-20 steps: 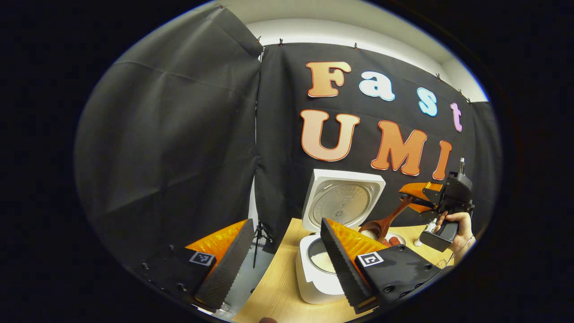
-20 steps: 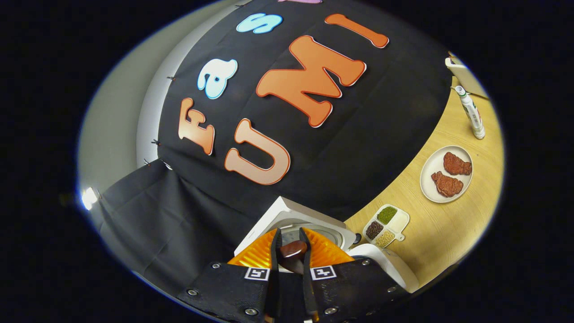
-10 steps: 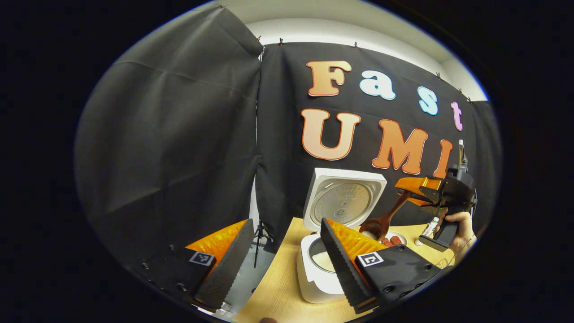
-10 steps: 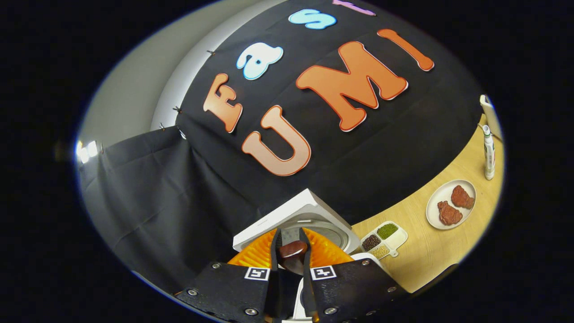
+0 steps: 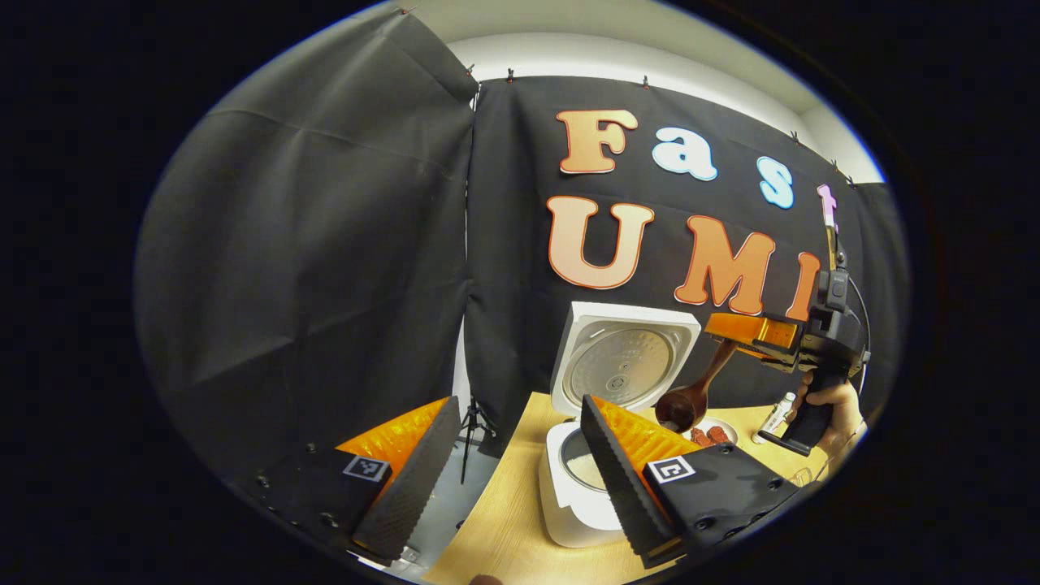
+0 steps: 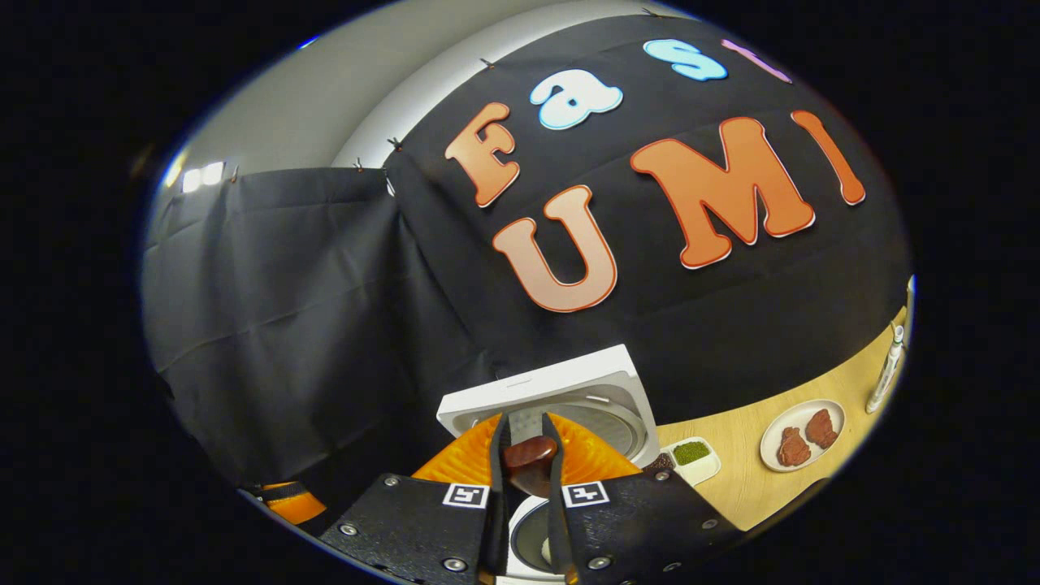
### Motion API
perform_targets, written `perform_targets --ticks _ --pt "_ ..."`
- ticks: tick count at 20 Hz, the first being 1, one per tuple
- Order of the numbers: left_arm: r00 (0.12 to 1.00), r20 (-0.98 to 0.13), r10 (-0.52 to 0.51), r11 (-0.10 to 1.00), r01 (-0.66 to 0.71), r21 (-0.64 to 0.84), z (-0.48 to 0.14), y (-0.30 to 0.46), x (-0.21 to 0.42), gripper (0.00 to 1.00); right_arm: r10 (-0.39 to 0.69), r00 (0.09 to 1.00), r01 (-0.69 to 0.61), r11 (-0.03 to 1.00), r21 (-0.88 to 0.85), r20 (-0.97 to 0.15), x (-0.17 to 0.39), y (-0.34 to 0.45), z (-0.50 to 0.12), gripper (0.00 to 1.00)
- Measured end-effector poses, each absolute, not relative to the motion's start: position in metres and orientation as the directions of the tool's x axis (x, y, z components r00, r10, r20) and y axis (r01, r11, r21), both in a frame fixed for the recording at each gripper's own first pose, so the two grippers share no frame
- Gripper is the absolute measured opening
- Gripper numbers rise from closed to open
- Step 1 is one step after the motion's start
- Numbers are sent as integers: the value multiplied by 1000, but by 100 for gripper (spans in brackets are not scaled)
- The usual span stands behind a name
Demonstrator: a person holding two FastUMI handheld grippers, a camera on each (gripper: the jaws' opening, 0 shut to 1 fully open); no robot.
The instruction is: Close the left gripper, press the button to open the rice cooker; take a wooden spoon from the chopstick holder with the right hand, scoop a spoonful of rice and pour it into the rice cooker, then put the wooden spoon back into the chopstick holder.
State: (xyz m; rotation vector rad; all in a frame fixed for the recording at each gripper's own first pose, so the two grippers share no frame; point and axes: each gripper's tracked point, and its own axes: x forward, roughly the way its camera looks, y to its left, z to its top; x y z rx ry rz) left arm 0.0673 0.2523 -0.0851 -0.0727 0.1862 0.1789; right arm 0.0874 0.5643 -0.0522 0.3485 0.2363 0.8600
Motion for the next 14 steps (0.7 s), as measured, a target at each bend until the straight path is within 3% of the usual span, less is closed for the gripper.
perform_targets --ticks 6,14 --pt "969 -180 171 981 -184 -58 -80 254 66 100 781 621 -708 594 382 -66 82 566 -56 18" --pt "975 -159 152 984 -165 -70 -72 249 67 100 759 650 -465 427 776 -28 102 517 -67 19"
